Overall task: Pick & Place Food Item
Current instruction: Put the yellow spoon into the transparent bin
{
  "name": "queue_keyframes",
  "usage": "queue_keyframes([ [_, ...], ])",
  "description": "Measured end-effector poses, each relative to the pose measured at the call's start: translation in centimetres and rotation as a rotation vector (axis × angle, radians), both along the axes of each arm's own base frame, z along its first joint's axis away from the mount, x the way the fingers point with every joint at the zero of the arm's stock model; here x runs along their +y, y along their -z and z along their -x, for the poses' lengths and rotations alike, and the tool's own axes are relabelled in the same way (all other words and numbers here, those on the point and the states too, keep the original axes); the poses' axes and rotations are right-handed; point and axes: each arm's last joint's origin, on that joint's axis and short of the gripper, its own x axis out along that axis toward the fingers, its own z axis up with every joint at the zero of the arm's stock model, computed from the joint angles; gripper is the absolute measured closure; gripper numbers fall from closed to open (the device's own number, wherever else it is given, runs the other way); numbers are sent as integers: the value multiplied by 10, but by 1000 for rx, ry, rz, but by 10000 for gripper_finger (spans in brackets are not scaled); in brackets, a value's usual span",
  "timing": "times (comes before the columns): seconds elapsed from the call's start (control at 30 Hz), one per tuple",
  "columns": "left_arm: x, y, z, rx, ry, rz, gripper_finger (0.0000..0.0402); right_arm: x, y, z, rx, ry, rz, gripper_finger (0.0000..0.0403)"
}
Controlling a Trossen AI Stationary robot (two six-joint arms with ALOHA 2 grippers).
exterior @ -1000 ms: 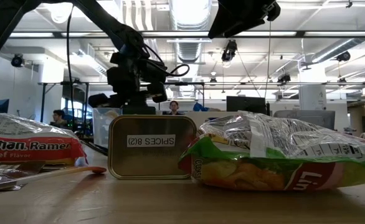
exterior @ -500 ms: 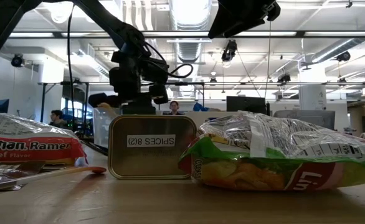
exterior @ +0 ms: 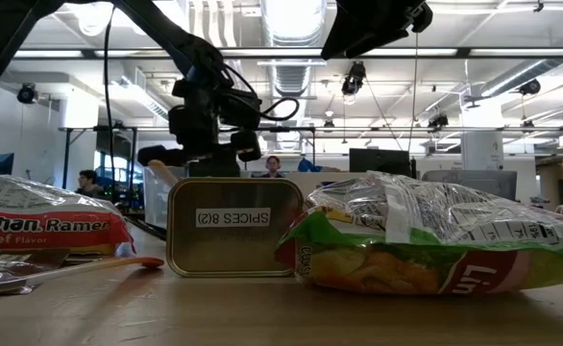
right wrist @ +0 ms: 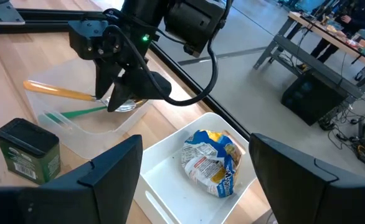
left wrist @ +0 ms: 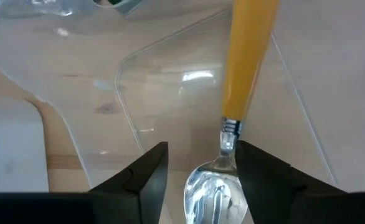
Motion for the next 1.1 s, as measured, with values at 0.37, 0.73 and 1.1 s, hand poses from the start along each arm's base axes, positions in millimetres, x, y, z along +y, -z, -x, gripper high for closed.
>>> queue_keyframes([
  [0.37, -12, 1, -3, -9, 109, 7, 242, 0, 0, 0, 0, 0, 0, 110],
  [0.73, -12, 1, -6, -12, 38, 19, 242, 0, 0, 0, 0, 0, 0, 110],
  [1.1, -11, 1, -7, -27, 34, 27, 242, 0, 0, 0, 0, 0, 0, 110],
])
